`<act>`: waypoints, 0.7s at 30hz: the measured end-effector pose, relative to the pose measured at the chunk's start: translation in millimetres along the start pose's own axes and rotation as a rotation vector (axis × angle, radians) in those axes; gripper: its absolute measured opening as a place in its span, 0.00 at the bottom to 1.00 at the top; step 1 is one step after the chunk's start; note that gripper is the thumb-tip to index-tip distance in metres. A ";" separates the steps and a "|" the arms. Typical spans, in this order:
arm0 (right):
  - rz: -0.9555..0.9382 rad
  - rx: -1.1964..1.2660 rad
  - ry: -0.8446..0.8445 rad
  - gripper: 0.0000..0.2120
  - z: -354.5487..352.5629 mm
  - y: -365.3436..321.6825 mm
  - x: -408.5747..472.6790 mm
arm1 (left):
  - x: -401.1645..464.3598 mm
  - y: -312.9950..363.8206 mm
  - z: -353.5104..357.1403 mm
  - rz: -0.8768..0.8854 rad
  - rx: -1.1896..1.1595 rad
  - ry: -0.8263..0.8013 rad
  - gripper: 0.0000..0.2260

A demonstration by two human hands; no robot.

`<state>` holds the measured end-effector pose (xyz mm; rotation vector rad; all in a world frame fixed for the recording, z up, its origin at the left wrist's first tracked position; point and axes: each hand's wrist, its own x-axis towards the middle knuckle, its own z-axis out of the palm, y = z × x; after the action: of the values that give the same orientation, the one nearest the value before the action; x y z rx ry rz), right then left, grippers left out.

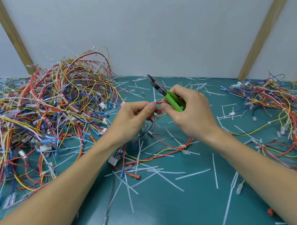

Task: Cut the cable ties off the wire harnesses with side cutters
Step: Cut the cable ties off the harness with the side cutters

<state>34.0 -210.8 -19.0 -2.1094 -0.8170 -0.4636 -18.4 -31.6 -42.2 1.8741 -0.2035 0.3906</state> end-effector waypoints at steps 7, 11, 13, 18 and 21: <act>0.008 0.071 -0.179 0.09 -23.2 -1.9 17.4 | -0.9 -3.1 -1.1 0.120 0.126 0.144 0.09; 0.005 0.002 -0.357 0.16 -70.5 5.3 36.9 | -3.7 -1.3 0.0 0.216 0.294 0.214 0.08; 0.011 -0.109 -0.437 0.20 -88.5 8.0 41.3 | -4.5 -0.4 0.6 0.258 0.351 0.237 0.08; 0.055 -0.179 -0.568 0.21 -94.1 5.6 38.5 | -4.1 -1.9 1.7 0.354 0.490 0.240 0.09; 0.064 -0.154 -0.563 0.20 -92.8 2.1 36.9 | -2.6 -3.3 2.7 0.401 0.565 0.221 0.09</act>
<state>58.0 -271.0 57.0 -2.4407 -1.0445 0.1207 -19.3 -33.2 -46.9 2.3196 -0.3473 1.0079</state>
